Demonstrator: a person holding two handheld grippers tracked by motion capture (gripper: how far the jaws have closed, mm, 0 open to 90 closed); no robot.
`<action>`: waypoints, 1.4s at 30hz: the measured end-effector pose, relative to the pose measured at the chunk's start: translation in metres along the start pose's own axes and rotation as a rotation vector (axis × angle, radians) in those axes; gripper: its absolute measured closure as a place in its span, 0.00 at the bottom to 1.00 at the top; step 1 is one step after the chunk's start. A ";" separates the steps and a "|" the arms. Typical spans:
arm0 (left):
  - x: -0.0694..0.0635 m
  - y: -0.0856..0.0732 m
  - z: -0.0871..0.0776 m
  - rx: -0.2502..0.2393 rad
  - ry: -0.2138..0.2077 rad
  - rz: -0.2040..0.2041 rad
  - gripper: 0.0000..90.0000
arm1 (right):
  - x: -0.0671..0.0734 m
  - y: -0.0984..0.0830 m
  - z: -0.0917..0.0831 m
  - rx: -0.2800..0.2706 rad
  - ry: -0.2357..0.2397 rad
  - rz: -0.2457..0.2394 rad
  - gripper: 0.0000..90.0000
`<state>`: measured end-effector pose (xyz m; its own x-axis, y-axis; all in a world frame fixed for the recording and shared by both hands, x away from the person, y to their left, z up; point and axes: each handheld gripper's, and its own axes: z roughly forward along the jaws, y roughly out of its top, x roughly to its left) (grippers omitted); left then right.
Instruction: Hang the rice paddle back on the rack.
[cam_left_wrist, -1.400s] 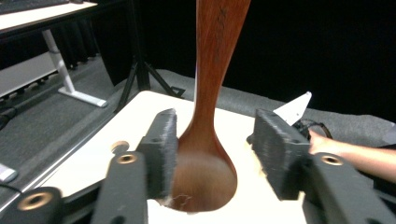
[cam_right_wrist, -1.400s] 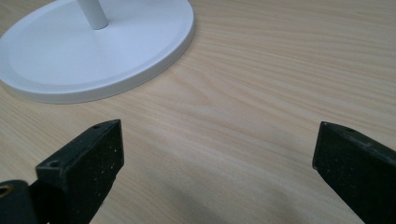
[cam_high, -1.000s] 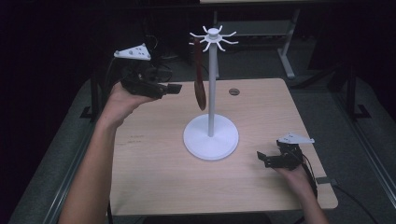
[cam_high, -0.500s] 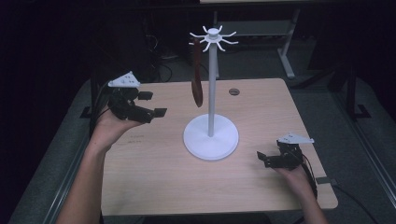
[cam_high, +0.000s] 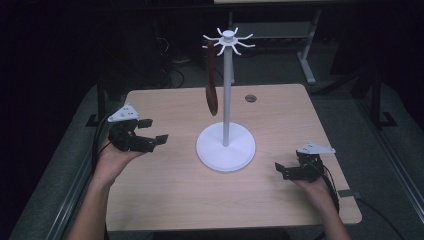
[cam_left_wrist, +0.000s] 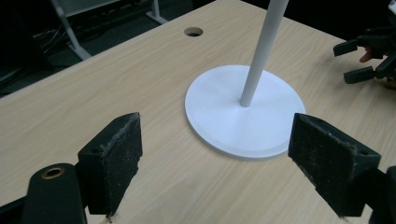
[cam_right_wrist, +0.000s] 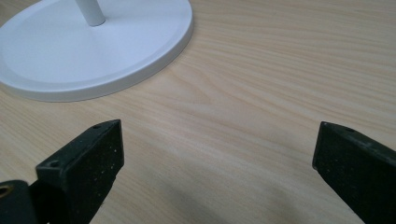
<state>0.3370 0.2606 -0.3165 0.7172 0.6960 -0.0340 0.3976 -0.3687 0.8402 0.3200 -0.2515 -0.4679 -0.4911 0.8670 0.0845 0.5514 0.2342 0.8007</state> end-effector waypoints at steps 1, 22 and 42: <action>0.000 -0.004 0.001 0.003 0.002 -0.004 0.19 | 0.000 0.000 0.000 0.000 0.000 0.001 0.02; -0.002 -0.089 0.021 0.036 0.010 -0.102 0.19 | -0.001 -0.001 -0.001 -0.002 -0.004 0.002 0.02; 0.008 -0.134 0.039 0.130 0.086 -0.081 0.18 | -0.001 -0.001 0.000 0.001 -0.001 0.000 0.02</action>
<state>0.3119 0.2914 -0.4509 0.6301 0.7751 -0.0475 0.5271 -0.3819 0.7592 0.3200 -0.2529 -0.4692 -0.4906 0.8674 0.0838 0.5521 0.2350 0.8000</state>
